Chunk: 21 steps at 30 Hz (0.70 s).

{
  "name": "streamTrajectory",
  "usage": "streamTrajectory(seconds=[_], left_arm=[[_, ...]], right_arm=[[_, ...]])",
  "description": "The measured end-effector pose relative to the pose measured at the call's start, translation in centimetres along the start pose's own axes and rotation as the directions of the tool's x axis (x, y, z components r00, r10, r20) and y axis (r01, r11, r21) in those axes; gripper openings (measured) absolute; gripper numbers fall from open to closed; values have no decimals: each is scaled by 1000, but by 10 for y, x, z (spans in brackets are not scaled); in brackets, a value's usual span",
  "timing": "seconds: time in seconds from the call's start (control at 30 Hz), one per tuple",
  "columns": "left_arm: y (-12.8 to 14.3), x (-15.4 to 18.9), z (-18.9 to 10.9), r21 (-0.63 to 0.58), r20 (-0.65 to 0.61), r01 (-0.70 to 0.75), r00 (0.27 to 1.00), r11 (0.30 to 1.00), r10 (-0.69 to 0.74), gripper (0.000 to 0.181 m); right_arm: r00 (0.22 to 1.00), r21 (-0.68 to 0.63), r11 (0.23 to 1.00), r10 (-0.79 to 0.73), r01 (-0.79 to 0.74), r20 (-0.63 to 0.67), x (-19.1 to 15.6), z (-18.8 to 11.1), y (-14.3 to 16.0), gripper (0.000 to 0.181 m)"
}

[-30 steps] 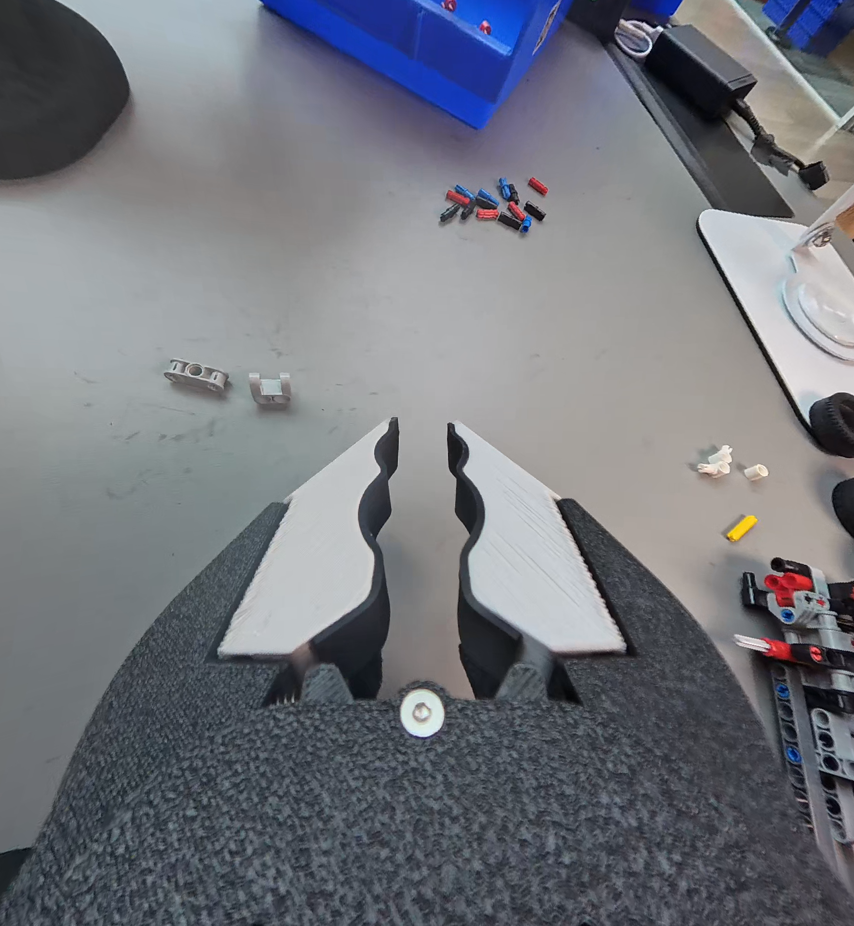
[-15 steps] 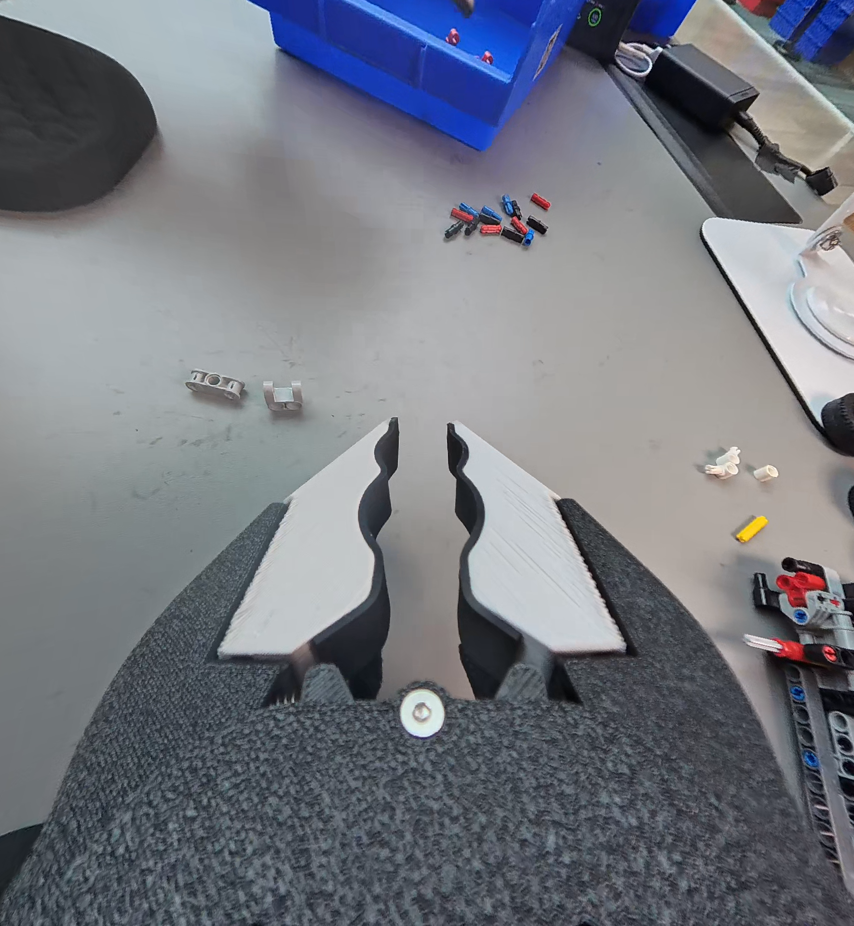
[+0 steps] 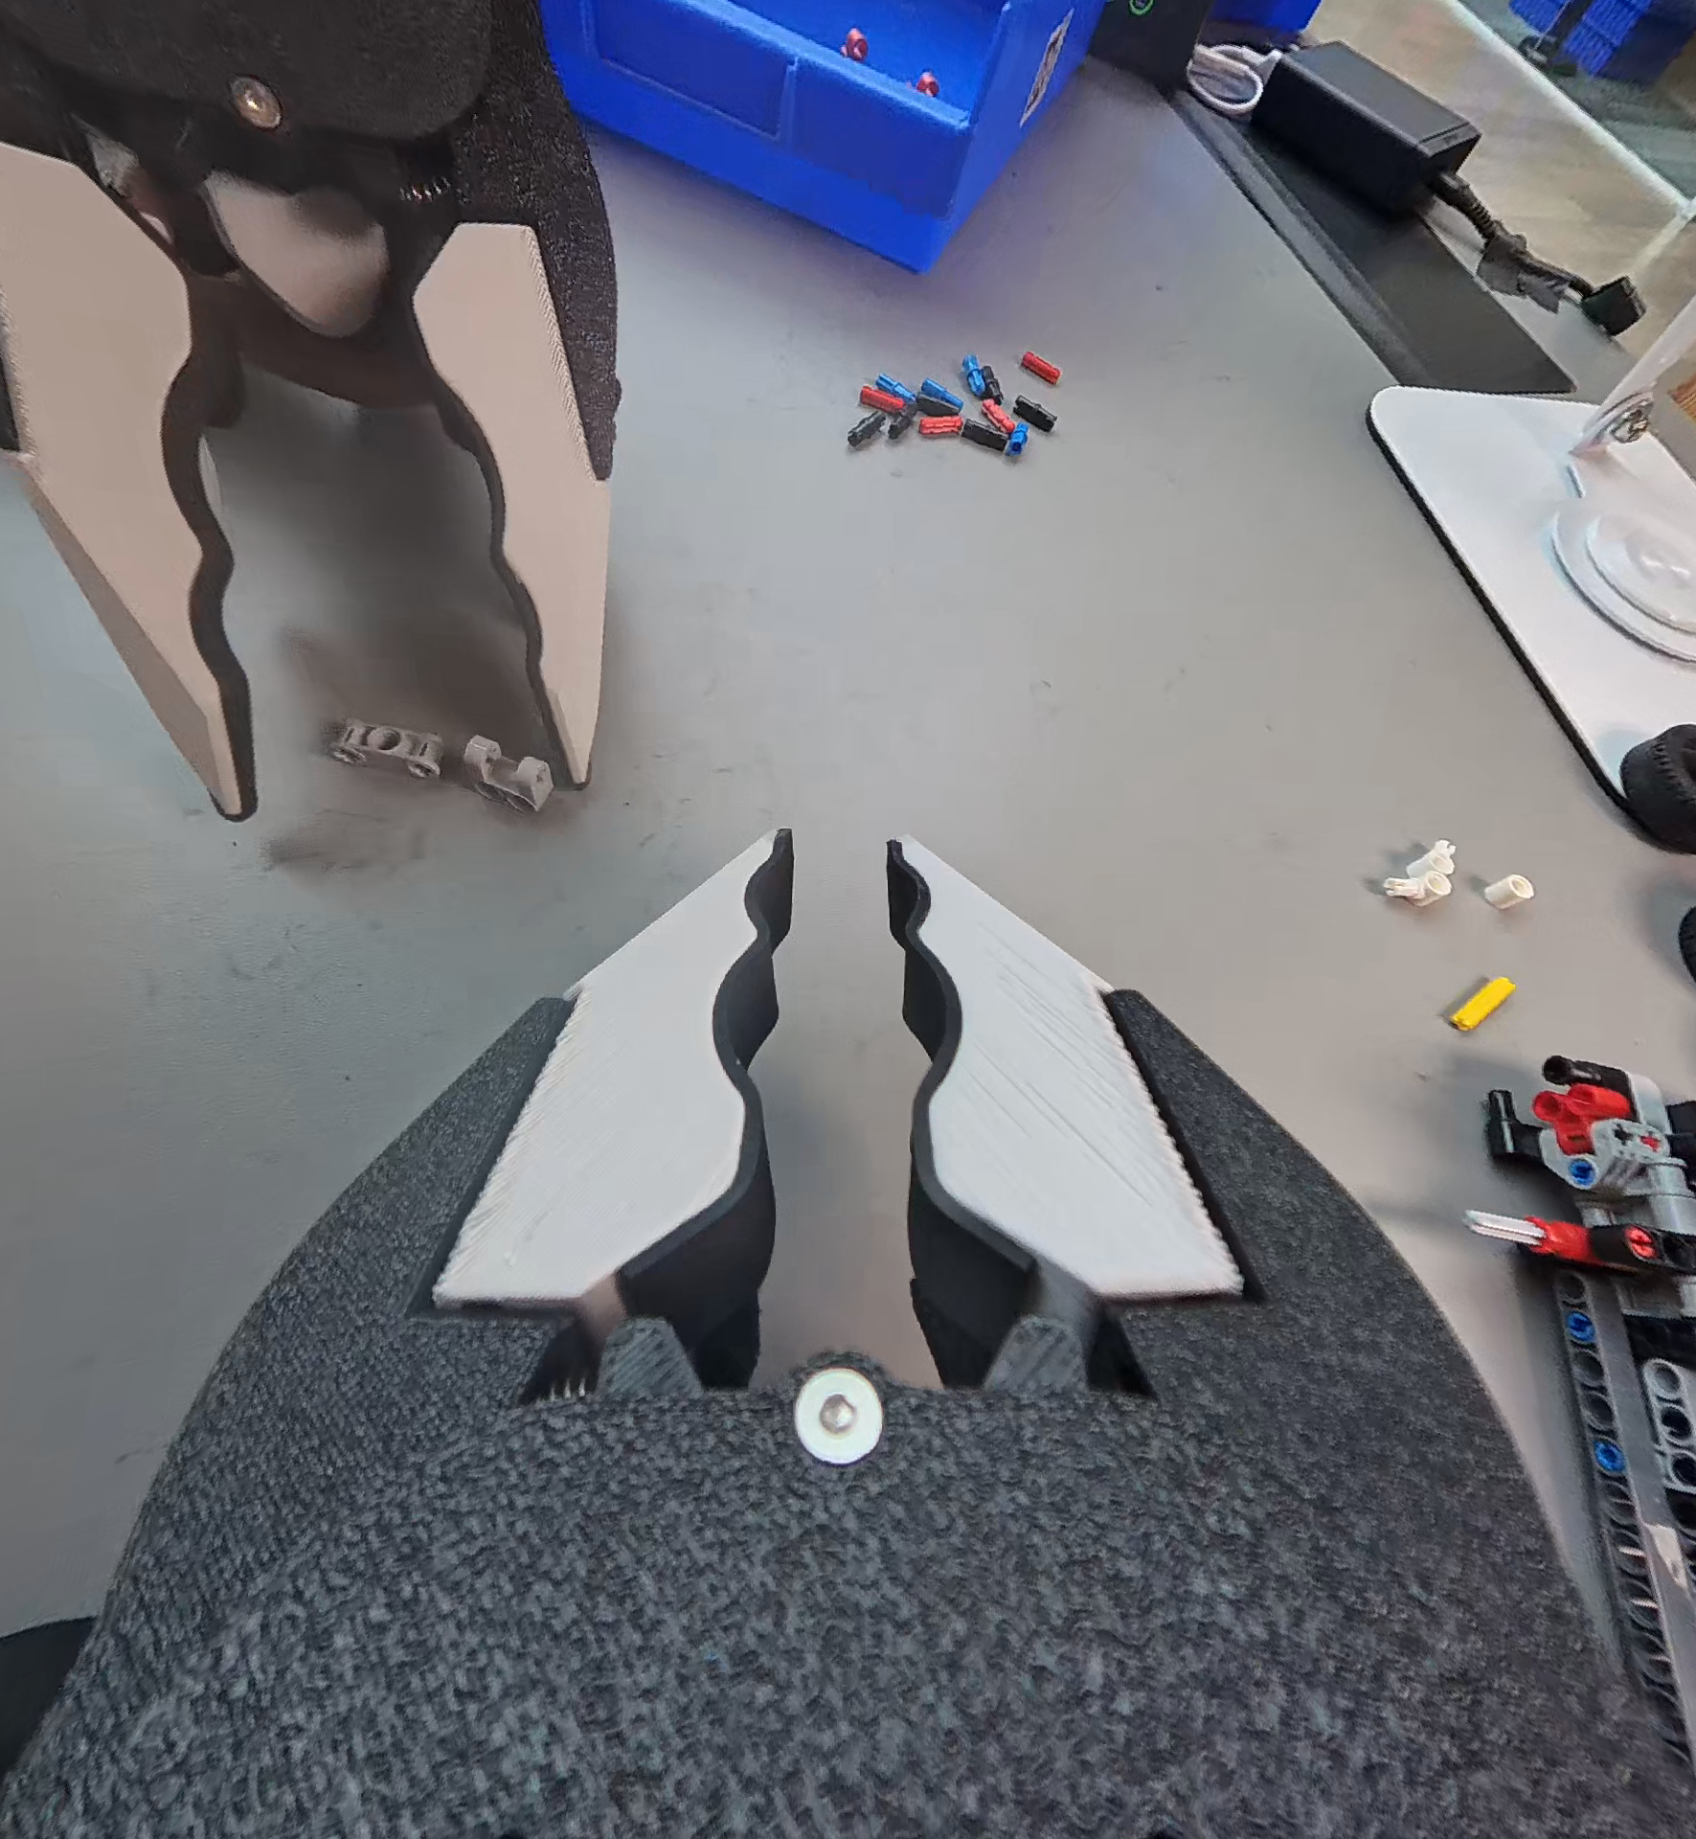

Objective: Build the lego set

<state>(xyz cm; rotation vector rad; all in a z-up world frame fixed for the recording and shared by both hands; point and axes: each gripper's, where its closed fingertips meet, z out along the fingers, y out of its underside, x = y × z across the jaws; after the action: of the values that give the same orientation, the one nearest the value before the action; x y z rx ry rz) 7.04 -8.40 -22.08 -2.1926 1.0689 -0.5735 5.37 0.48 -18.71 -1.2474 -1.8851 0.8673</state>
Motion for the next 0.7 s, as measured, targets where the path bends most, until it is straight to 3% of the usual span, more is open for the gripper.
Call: streamTrajectory(seconds=[0.07, 0.33, 0.5, 0.57, 0.63, 0.7], left_arm=[[3, -1, -1, -4, 19, -20, 1000, 1000, 20, 58], [9, -13, -7, -5, 84, -10, 996, 1000, 11, 9], [10, -20, -15, -4, 136, -12, 991, 1000, 13, 6], [7, -35, -30, 14, 210, 10, 978, 1000, -13, 6], [9, -76, -68, 54, 422, 79, 902, 995, -94, 6], [22, -129, -131, 161, 685, 183, 687, 970, -243, 6]], right_arm=[[1000, -4, 1000, -3, 3, 1, 0, 0, 1, 16], [1000, -21, 1000, -13, 13, 4, -2, 1, 4, 16], [1000, -23, 1000, -15, 15, 2, -2, 1, 4, 16], [1000, -22, 1000, -17, 17, -1, -1, 0, 4, 16], [1000, -15, 1000, -15, 15, -7, 0, -1, 3, 16], [1000, -9, 1000, -13, 13, -13, 2, -3, 1, 16]])
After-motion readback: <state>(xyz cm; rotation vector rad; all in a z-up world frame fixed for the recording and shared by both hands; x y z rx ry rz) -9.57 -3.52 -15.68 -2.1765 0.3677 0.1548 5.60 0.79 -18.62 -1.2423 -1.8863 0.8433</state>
